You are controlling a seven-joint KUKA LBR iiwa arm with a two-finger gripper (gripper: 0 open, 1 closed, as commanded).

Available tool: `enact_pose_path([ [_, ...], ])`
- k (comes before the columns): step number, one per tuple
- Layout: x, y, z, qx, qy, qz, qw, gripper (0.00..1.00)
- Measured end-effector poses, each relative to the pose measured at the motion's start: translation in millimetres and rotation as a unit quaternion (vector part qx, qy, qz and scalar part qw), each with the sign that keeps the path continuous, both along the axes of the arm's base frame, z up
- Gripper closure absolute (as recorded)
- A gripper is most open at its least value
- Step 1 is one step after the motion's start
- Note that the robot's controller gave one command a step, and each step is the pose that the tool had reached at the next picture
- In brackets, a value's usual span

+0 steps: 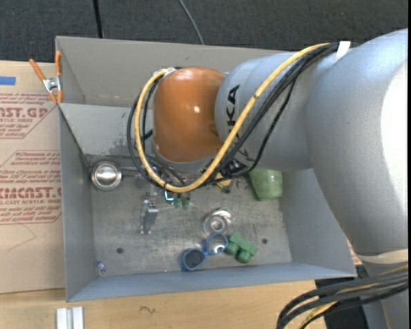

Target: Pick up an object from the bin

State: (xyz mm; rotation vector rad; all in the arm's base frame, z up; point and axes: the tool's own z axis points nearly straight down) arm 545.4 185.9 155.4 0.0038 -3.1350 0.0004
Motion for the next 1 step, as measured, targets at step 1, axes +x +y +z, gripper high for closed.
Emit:
enact_pose_path([
  [1, -38.1, -54.6, -44.8, 0.000, -0.0008, 0.099, 0.9951, 0.00],
])
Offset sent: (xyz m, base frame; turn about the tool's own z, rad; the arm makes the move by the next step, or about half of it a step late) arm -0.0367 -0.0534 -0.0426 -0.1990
